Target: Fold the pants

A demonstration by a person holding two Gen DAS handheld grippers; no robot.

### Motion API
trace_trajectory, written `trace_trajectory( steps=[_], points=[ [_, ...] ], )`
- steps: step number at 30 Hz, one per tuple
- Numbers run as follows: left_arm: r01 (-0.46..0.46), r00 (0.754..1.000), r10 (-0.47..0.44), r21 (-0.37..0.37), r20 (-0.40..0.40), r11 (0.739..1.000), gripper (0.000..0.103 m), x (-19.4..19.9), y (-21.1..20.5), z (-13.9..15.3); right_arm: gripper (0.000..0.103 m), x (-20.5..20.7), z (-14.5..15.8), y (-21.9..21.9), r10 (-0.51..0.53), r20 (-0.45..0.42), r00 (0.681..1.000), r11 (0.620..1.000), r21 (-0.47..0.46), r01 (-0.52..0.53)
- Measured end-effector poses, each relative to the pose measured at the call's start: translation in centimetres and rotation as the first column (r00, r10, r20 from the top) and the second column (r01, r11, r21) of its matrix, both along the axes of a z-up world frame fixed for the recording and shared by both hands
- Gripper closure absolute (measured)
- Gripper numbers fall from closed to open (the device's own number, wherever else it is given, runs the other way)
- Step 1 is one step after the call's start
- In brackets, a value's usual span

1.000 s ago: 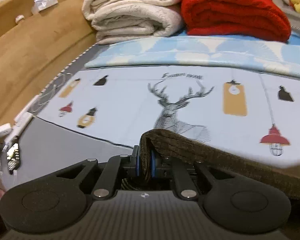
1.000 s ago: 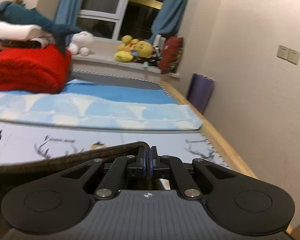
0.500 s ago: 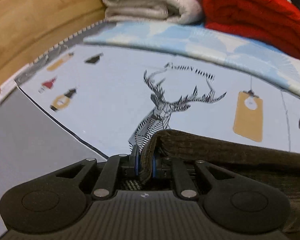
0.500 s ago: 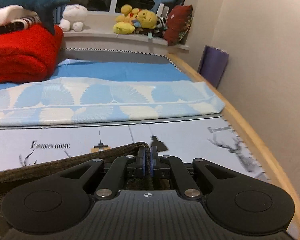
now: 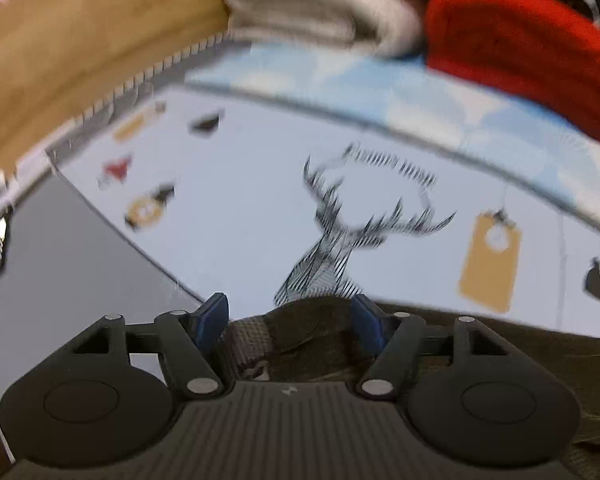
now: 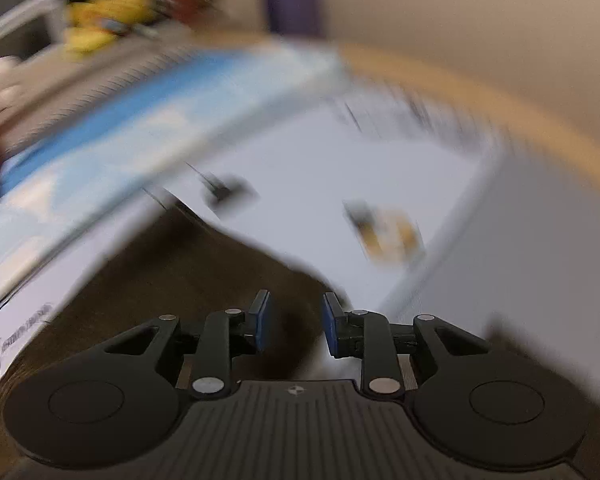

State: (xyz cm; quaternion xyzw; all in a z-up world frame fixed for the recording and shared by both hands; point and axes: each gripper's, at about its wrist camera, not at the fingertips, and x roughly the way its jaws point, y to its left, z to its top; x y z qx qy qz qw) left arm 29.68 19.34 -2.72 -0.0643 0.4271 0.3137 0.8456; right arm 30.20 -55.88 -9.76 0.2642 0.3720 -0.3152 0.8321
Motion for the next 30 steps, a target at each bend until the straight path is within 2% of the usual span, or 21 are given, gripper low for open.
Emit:
trace_trajectory(
  steps=[3, 4, 5, 6, 9, 10, 11, 12, 13, 15, 16, 17, 18, 20, 21, 23, 24, 25, 27, 28, 30],
  points=[
    [0.178, 0.98, -0.169, -0.081, 0.11, 0.981, 0.036, -0.6, -3.3, 1.6, 0.07, 0.3, -1.7, -0.5, 0.052, 0.032, 0.998, 0.995, 0.085, -0.054],
    [0.301, 0.949, -0.284, -0.128, 0.139, 0.945, 0.042, -0.5, -5.2, 1.7, 0.069, 0.4, -2.1, -0.6, 0.053, 0.041, 0.998, 0.993, 0.1, -0.057],
    [0.406, 0.91, -0.381, -0.169, 0.162, 0.898, 0.046, -0.5, -6.9, 1.4, 0.069, 0.5, -2.5, -0.7, 0.048, 0.051, 0.998, 0.992, 0.115, -0.053],
    [0.515, 0.856, -0.484, -0.218, 0.182, 0.829, 0.047, -0.5, -9.1, 0.9, 0.069, 0.7, -2.9, -0.7, 0.042, 0.057, 0.998, 0.991, 0.124, -0.049],
    [0.742, 0.662, -0.724, -0.305, 0.192, 0.597, 0.048, -0.8, -15.0, -1.4, 0.071, 1.2, -3.6, -0.8, 0.052, 0.073, 0.996, 0.992, 0.112, -0.06],
    [0.782, 0.607, -0.775, -0.302, 0.175, 0.545, 0.048, -1.1, -16.7, -2.3, 0.083, 1.4, -3.5, -0.8, 0.067, 0.078, 0.995, 0.993, 0.094, -0.074],
    [0.819, 0.547, -0.825, -0.29, 0.141, 0.494, 0.048, -1.5, -18.7, -3.4, 0.089, 1.5, -3.4, -0.8, 0.086, 0.088, 0.992, 0.992, 0.087, -0.093],
    [0.841, 0.506, -0.856, -0.283, 0.105, 0.462, 0.048, -1.7, -20.1, -4.5, 0.09, 1.5, -3.3, -0.9, 0.1, 0.109, 0.989, 0.99, 0.085, -0.11],
    [0.853, 0.477, -0.877, -0.274, 0.061, 0.445, 0.048, -1.8, -21.2, -5.6, 0.092, 1.3, -3.0, -1.1, 0.108, 0.134, 0.985, 0.989, 0.081, -0.12],
    [0.863, 0.455, -0.891, -0.241, -0.016, 0.445, 0.052, -1.6, -22.5, -7.5, 0.093, 1.0, -1.1, -1.0, 0.128, 0.209, 0.969, 0.988, 0.061, -0.144],
    [0.866, 0.45, -0.892, -0.222, -0.039, 0.447, 0.066, -1.4, -22.7, -7.9, 0.094, 0.9, 0.5, -0.8, 0.148, 0.266, 0.953, 0.986, 0.041, -0.164],
    [0.865, 0.453, -0.891, -0.224, -0.04, 0.449, 0.085, -1.2, -22.6, -8.0, 0.097, 0.8, 2.1, -0.7, 0.167, 0.318, 0.933, 0.984, 0.005, -0.177],
    [0.857, 0.46, -0.888, -0.251, -0.023, 0.45, 0.09, -0.7, -22.3, -7.9, 0.097, 0.6, 3.5, -0.7, 0.168, 0.344, 0.924, 0.985, -0.025, -0.17],
    [0.841, 0.484, -0.875, -0.282, 0.015, 0.461, 0.092, -0.2, -21.4, -6.9, 0.098, -0.3, 4.8, -1.3, 0.102, 0.33, 0.938, 0.995, -0.029, -0.098],
    [0.85, 0.472, -0.881, -0.286, 0.039, 0.443, 0.092, 0.0, -21.0, -6.1, 0.098, -0.9, 4.7, -1.8, 0.042, 0.279, 0.959, 0.999, -0.045, -0.03],
    [0.883, 0.409, -0.911, -0.271, 0.047, 0.382, 0.093, -0.7, -21.1, -5.0, 0.103, -2.5, 3.6, -2.9, -0.141, 0.129, 0.982, 0.973, -0.167, 0.162],
    [0.892, 0.383, -0.923, -0.273, 0.036, 0.359, 0.093, -0.6, -21.1, -5.0, 0.103, -3.8, 2.6, -4.5, -0.233, 0.079, 0.969, 0.954, -0.175, 0.244],
    [0.899, 0.356, -0.934, -0.283, 0.029, 0.334, 0.093, -0.9, -21.1, -5.3, 0.103, -4.7, 1.3, -6.1, -0.269, 0.043, 0.962, 0.955, -0.118, 0.272],
    [0.913, 0.295, -0.955, -0.305, 0.031, 0.272, 0.092, -1.6, -21.4, -5.9, 0.103, -6.0, -0.8, -8.0, -0.29, -0.026, 0.957, 0.957, -0.017, 0.29],
    [0.918, 0.257, -0.966, -0.322, 0.036, 0.233, 0.092, -2.2, -21.7, -6.2, 0.103, -6.3, -1.1, -8.2, -0.281, -0.014, 0.96, 0.96, -0.003, 0.281],
    [0.928, 0.213, -0.977, -0.318, 0.029, 0.193, 0.092, -3.0, -22.0, -6.1, 0.099, -5.6, -0.8, -7.5, -0.202, 0.039, 0.979, 0.979, 0.012, 0.201]
  ],
)
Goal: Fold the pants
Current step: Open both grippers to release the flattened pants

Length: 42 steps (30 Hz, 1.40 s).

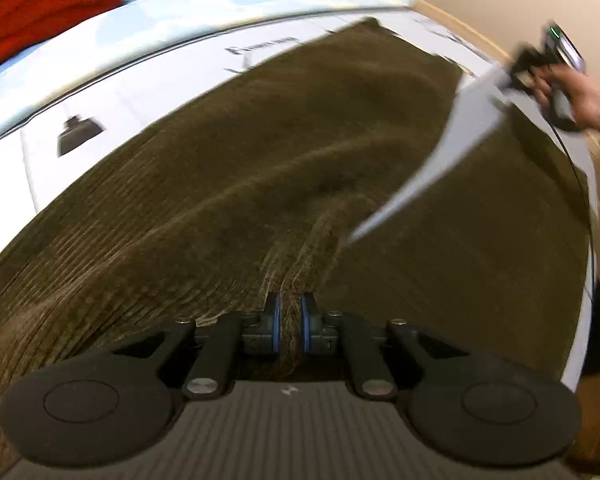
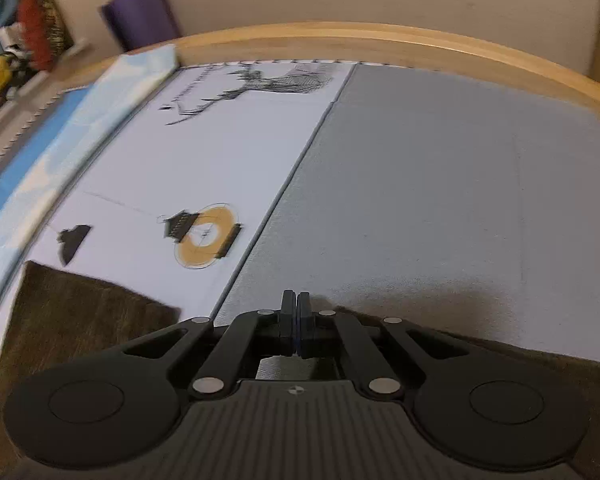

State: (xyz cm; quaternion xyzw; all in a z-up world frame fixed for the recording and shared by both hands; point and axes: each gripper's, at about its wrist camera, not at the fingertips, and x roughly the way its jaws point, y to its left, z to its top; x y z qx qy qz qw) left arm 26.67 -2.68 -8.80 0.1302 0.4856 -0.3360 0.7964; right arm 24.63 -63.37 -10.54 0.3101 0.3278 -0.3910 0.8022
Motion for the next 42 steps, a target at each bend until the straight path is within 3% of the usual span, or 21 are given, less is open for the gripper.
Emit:
trace_trajectory(
  steps=[1, 3, 4, 5, 10, 11, 12, 14, 16, 20, 22, 25, 27, 30, 32, 33, 34, 35, 38, 40, 42],
  points=[
    [0.006, 1.0, -0.006, 0.006, -0.002, 1.0, 0.092, -0.2, 0.0, 0.1, 0.098, 0.6, 0.2, 0.6, 0.052, 0.037, 0.998, 0.999, 0.013, -0.052],
    [0.005, 1.0, -0.005, 0.008, -0.025, 1.0, 0.092, -0.2, 0.3, 0.3, 0.081, 2.5, 0.0, 1.7, 0.169, 0.103, 0.98, 0.981, 0.079, -0.178],
    [0.01, 0.999, -0.01, 0.014, -0.039, 1.0, 0.092, -0.3, 0.5, 0.4, 0.056, 3.5, -0.4, 2.3, 0.195, 0.116, 0.974, 0.972, 0.109, -0.208],
    [0.025, 0.999, -0.024, 0.025, -0.041, 0.999, 0.092, -0.6, 0.6, 0.4, 0.044, 4.2, -0.8, 2.6, 0.203, 0.122, 0.972, 0.969, 0.116, -0.217],
    [0.004, 0.999, -0.002, 0.034, -0.033, 0.999, 0.088, -0.8, 0.9, 0.0, 0.049, 6.7, -2.9, 3.6, 0.199, 0.071, 0.977, 0.975, 0.087, -0.205],
    [-0.002, 1.0, 0.003, 0.037, -0.03, 0.999, 0.088, -0.8, 0.9, 0.0, 0.069, 6.8, -2.9, 3.8, 0.195, 0.056, 0.979, 0.979, 0.049, -0.198],
    [-0.003, 1.0, 0.004, 0.04, -0.022, 0.999, 0.088, -0.9, 0.8, -0.2, 0.081, 6.9, -3.0, 3.8, 0.186, 0.033, 0.982, 0.982, 0.027, -0.187],
    [-0.014, 1.0, 0.013, 0.049, 0.013, 0.999, 0.09, -0.6, 0.5, -0.4, 0.09, 6.6, -3.0, 3.4, 0.164, 0.081, 0.983, 0.985, 0.044, -0.168],
    [-0.042, 0.998, 0.04, 0.032, 0.046, 0.999, 0.09, -0.6, 0.3, -0.2, 0.092, 5.7, -2.0, 3.3, 0.144, 0.1, 0.985, 0.99, -0.027, -0.142],
    [-0.023, 0.998, 0.025, -0.027, 0.056, 0.999, 0.091, -0.5, -1.1, 0.0, 0.093, 2.8, -1.0, 1.9, -0.017, 0.049, 0.999, 0.995, -0.098, 0.022],
    [0.019, 0.999, -0.018, -0.024, 0.048, 1.0, 0.09, -1.1, -2.1, 0.0, 0.092, 1.2, -2.0, 0.2, -0.121, -0.007, 0.993, 0.991, -0.05, 0.12],
    [0.066, 0.997, -0.066, 0.019, 0.03, 0.998, 0.089, -1.8, -2.7, -0.3, 0.09, -0.3, -3.0, -1.5, -0.133, 0.014, 0.991, 0.99, 0.057, 0.132],
    [0.066, 0.998, -0.066, 0.011, 0.004, 0.998, 0.088, -1.9, -1.9, 0.0, 0.082, -0.2, -2.2, -1.3, -0.123, -0.002, 0.992, 0.991, 0.051, 0.123],
    [-0.025, 1.0, 0.025, -0.092, 0.0, 0.995, 0.081, -1.1, 1.2, 2.1, 0.073, -0.7, 0.0, 0.1, -0.123, -0.014, 0.992, 0.992, -0.04, 0.122],
    [-0.16, 0.985, 0.168, -0.168, 0.037, 0.973, 0.064, -0.2, 4.6, 4.1, 0.07, -0.9, 1.6, 1.3, -0.097, 0.004, 0.995, 0.991, -0.089, 0.097],
    [-0.251, 0.962, 0.267, -0.188, 0.064, 0.95, 0.058, 0.1, 6.6, 4.9, 0.069, -0.8, 2.5, 1.9, -0.073, 0.017, 0.997, 0.992, -0.104, 0.074],
    [-0.337, 0.93, 0.357, -0.187, 0.09, 0.923, 0.046, 0.3, 8.5, 5.4, 0.069, -0.7, 3.5, 2.6, -0.048, 0.034, 0.998, 0.992, -0.117, 0.051],
    [-0.449, 0.872, 0.472, -0.171, 0.128, 0.877, 0.036, 0.6, 10.8, 5.8, 0.069, -1.1, 4.3, 3.0, -0.023, 0.054, 0.998, 0.992, -0.125, 0.03],
    [-0.698, 0.682, 0.7, -0.098, 0.211, 0.71, 0.018, 1.4, 16.9, 5.4, 0.069, -1.0, 7.2, 5.7, 0.083, 0.125, 0.989, 0.988, -0.137, -0.065],
    [-0.811, 0.56, 0.793, -0.036, 0.239, 0.584, 0.017, 1.9, 20.5, 4.4, 0.069, -1.1, 9.1, 8.0, 0.171, 0.16, 0.972, 0.979, -0.137, -0.15],
    [-0.872, 0.48, 0.85, 0.008, 0.215, 0.49, 0.017, 2.3, 23.5, 3.0, 0.069, -1.2, 10.8, 10.7, 0.263, 0.178, 0.948, 0.959, -0.152, -0.238]
  ],
)
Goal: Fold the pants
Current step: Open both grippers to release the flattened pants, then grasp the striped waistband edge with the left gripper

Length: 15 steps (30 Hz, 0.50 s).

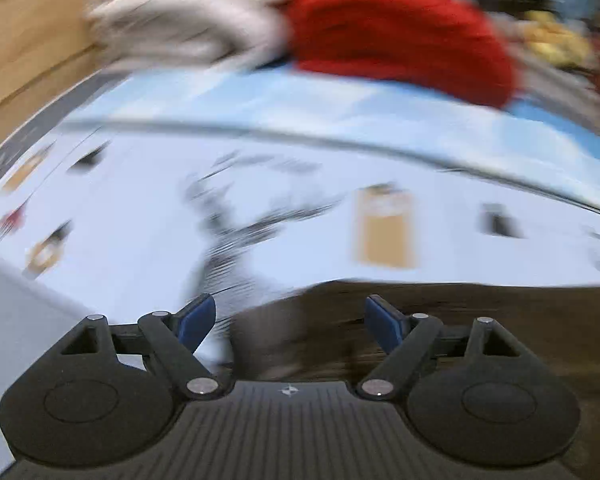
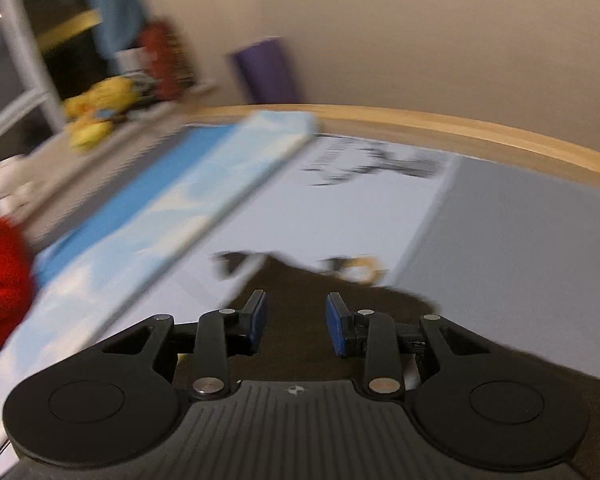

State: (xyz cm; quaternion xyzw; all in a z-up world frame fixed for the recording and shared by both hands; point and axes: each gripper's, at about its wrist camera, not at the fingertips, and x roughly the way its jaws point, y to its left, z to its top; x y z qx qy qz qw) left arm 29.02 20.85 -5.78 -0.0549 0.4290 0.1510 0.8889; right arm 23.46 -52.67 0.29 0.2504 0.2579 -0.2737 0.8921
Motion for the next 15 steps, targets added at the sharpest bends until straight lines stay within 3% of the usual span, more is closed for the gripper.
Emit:
trace_trajectory(
  steps=[2, 4, 5, 6, 7, 9, 10, 12, 15],
  points=[
    [-0.033, 0.999, 0.031, -0.06, -0.039, 0.998, 0.017, 0.1, 2.3, -1.5, 0.068, -0.4, 1.7, 2.6, 0.091, 0.016, 0.996, 0.996, -0.018, -0.091],
    [-0.002, 0.996, -0.01, -0.141, -0.084, 0.99, 0.021, 0.2, 2.7, -3.3, 0.068, -0.8, 2.9, 4.9, 0.176, 0.021, 0.984, 0.984, -0.028, -0.175],
    [0.033, 0.995, -0.049, -0.171, -0.091, 0.985, 0.054, 0.5, 2.8, -4.0, 0.068, -1.1, 3.3, 5.9, 0.213, 0.024, 0.977, 0.977, -0.031, -0.212],
    [0.06, 0.993, -0.075, -0.169, -0.089, 0.984, 0.066, 0.5, 2.7, -4.2, 0.068, -1.4, 3.5, 6.7, 0.246, 0.024, 0.969, 0.969, -0.036, -0.245],
    [0.061, 0.995, -0.074, -0.158, -0.074, 0.985, 0.069, 0.5, 2.9, -4.2, 0.068, -1.7, 3.7, 7.4, 0.278, 0.02, 0.96, 0.96, -0.043, -0.277],
    [-0.038, 0.999, 0.041, -0.226, 0.009, 0.973, 0.07, 0.0, 4.8, -3.2, 0.068, -2.4, 3.9, 8.8, 0.323, 0.005, 0.946, 0.944, -0.069, -0.322],
    [-0.072, 0.997, 0.08, -0.219, 0.025, 0.973, 0.07, -0.1, 5.0, -2.8, 0.068, -2.7, 3.8, 9.5, 0.344, -0.007, 0.939, 0.935, -0.092, -0.344],
    [-0.067, 0.998, 0.069, -0.149, 0.01, 0.987, 0.067, 0.1, 4.3, -2.5, 0.068, -3.1, 3.4, 10.1, 0.363, -0.033, 0.931, 0.925, -0.105, -0.364],
    [-0.059, 0.997, 0.052, -0.137, -0.048, 0.989, 0.056, 0.0, 4.1, -2.2, 0.068, -3.6, 3.2, 10.2, 0.363, -0.059, 0.93, 0.926, -0.09, -0.367]
  ],
)
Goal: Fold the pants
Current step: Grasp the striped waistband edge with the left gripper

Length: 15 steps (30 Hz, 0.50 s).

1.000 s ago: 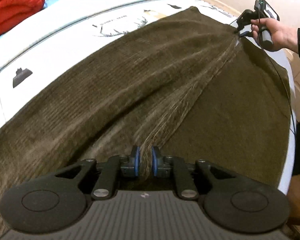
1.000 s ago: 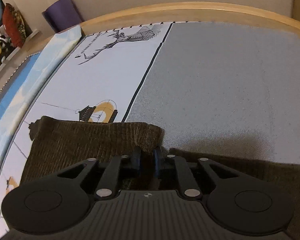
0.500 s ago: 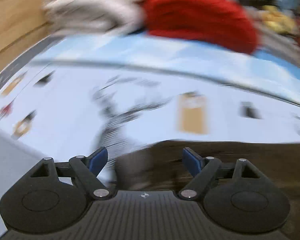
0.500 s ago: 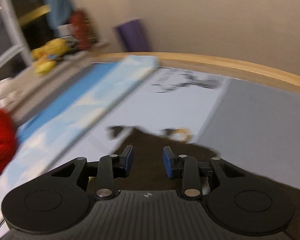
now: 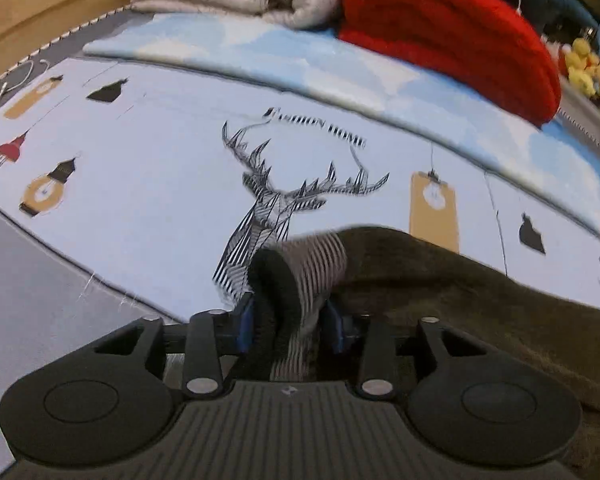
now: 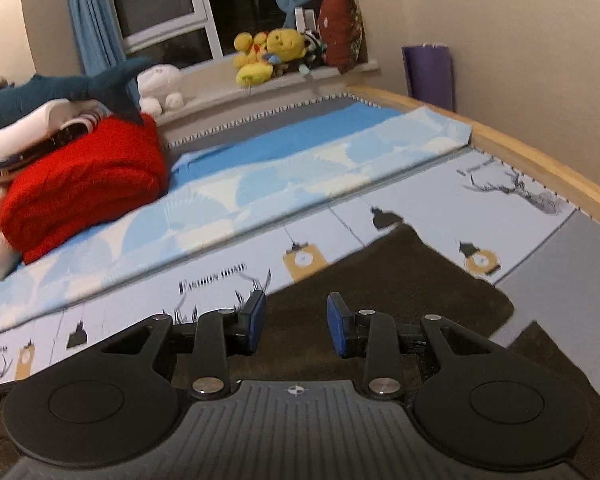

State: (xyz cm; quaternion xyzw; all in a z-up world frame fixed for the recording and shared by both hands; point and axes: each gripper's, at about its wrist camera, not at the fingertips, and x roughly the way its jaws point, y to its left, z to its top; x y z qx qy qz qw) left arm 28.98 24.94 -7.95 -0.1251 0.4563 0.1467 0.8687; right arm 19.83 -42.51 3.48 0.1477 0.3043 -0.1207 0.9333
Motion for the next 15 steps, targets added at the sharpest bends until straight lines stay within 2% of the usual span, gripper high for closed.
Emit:
trace_trajectory(
  steps=[2, 4, 7, 9, 11, 13, 15],
  points=[
    [-0.039, 0.999, 0.039, 0.015, 0.025, 0.999, 0.045, -1.3, 0.2, 1.7, 0.068, -0.7, 0.2, 0.1, 0.003, -0.008, 1.0, 1.0, -0.003, -0.003],
    [-0.071, 0.997, 0.071, -0.028, 0.016, 0.997, 0.043, -2.6, 0.8, 3.5, 0.068, -1.6, 0.5, 0.2, 0.017, -0.008, 1.0, 1.0, -0.004, -0.017],
    [-0.074, 0.996, 0.067, -0.119, -0.065, 0.99, 0.043, -4.9, 1.7, 5.4, 0.068, -3.0, 1.0, 0.2, 0.046, 0.0, 0.999, 0.999, -0.019, -0.046],
    [-0.037, 0.997, 0.029, -0.122, -0.066, 0.992, 0.043, -7.7, 1.3, 7.0, 0.067, -4.3, 1.9, 0.4, 0.071, 0.021, 0.997, 0.997, -0.036, -0.07],
    [0.008, 0.998, -0.016, -0.12, -0.065, 0.993, 0.039, -10.7, 0.3, 7.0, 0.061, -5.6, 2.7, 0.3, 0.093, 0.043, 0.995, 0.995, -0.047, -0.091],
    [0.047, 0.995, -0.059, -0.149, -0.075, 0.988, 0.033, -13.6, -0.6, 5.6, 0.058, -7.2, 3.0, 0.1, 0.112, 0.061, 0.992, 0.992, -0.072, -0.108],
    [0.084, 0.991, -0.098, -0.141, -0.095, 0.986, 0.031, -15.6, -1.1, 4.1, 0.057, -8.6, 2.8, -0.1, 0.11, 0.054, 0.992, 0.988, -0.114, -0.103]
  ],
)
